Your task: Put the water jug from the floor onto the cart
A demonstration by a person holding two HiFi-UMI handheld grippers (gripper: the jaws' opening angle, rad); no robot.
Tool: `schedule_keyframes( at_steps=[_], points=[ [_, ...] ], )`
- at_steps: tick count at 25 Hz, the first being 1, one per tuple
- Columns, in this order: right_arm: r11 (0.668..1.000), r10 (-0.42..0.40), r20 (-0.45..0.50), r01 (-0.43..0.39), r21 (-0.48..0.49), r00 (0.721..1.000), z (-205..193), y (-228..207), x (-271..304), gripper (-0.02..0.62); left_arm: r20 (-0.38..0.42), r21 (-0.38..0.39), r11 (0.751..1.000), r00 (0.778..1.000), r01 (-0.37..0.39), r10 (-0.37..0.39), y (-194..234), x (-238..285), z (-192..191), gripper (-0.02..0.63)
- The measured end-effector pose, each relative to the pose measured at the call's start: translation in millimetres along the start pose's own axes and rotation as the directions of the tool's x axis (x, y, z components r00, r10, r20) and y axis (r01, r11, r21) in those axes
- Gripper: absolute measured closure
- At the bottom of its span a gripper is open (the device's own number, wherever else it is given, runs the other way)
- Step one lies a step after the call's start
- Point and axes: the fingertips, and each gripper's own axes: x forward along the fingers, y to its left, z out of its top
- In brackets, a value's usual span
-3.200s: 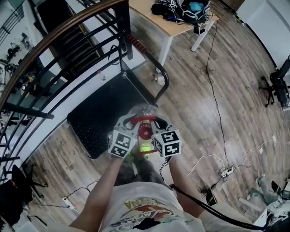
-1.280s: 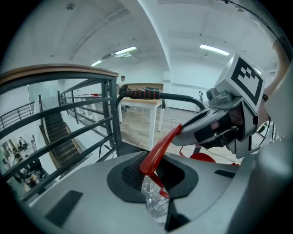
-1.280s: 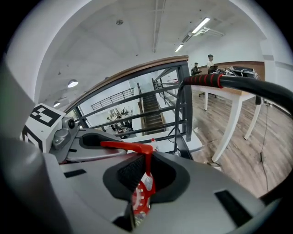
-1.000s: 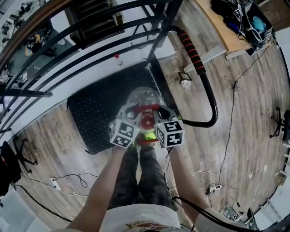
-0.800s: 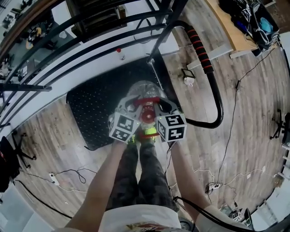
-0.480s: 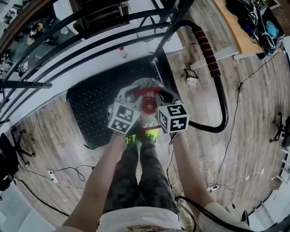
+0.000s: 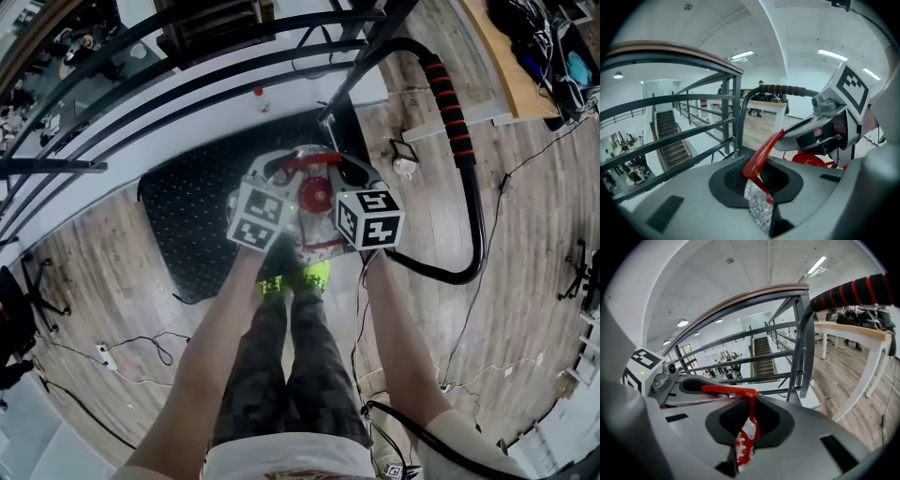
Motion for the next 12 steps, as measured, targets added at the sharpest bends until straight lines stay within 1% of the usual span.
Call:
schedule_keyframes(
  at_steps=[4, 7, 12],
  points=[
    [1.000, 0.005, 0.004, -0.005, -0.002, 1.000, 4.5, -8.6, 12.1, 0.560, 0.004, -0.026, 1.000, 1.000, 0.002, -0.002, 8.1, 11.7, 1.0, 0.545],
    [1.000, 0.009, 0.008, -0.009, 0.025, 1.000, 4.4, -13.5, 20.0, 0.560, 0.009, -0.063, 0.998, 1.000, 0.022, -0.021, 10.2, 18.1, 0.0, 0.545],
    [1.000, -0.003, 0.014, 0.003, 0.019, 1.000, 5.7, -13.5, 21.7, 0.560, 0.027, -0.045, 0.999, 0.999, 0.021, -0.020, 7.7, 14.9, 3.0, 0.544]
  ],
)
